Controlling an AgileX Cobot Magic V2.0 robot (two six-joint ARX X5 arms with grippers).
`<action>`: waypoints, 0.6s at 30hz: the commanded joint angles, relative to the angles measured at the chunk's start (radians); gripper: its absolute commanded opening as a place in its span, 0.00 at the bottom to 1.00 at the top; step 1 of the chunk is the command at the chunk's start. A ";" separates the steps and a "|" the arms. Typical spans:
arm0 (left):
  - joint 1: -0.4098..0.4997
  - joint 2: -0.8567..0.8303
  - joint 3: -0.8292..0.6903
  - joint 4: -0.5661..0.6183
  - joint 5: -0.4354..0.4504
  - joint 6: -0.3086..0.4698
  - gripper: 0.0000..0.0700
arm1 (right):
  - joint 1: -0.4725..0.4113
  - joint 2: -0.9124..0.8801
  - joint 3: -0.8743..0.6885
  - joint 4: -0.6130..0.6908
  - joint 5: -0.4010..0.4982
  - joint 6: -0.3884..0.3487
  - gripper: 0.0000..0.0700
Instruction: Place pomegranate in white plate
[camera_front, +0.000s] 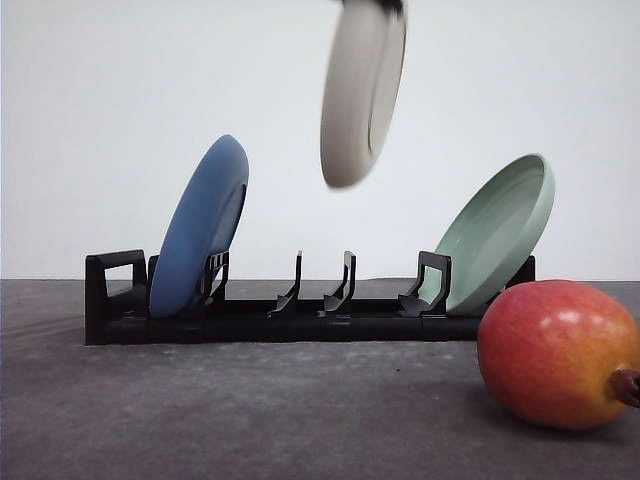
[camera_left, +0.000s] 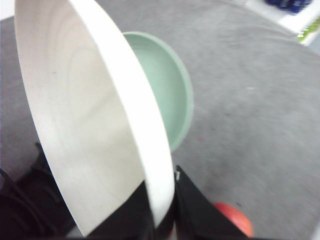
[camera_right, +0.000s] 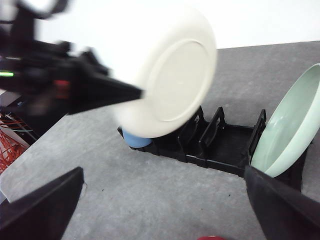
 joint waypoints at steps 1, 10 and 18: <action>-0.042 -0.032 0.024 -0.028 -0.016 0.008 0.00 | 0.000 0.003 0.014 0.006 -0.001 0.008 0.94; -0.279 -0.196 0.019 -0.293 -0.204 0.028 0.00 | 0.000 0.003 0.014 -0.017 -0.001 0.009 0.94; -0.459 -0.205 -0.148 -0.491 -0.425 -0.076 0.00 | 0.000 0.003 0.014 -0.016 -0.001 0.020 0.94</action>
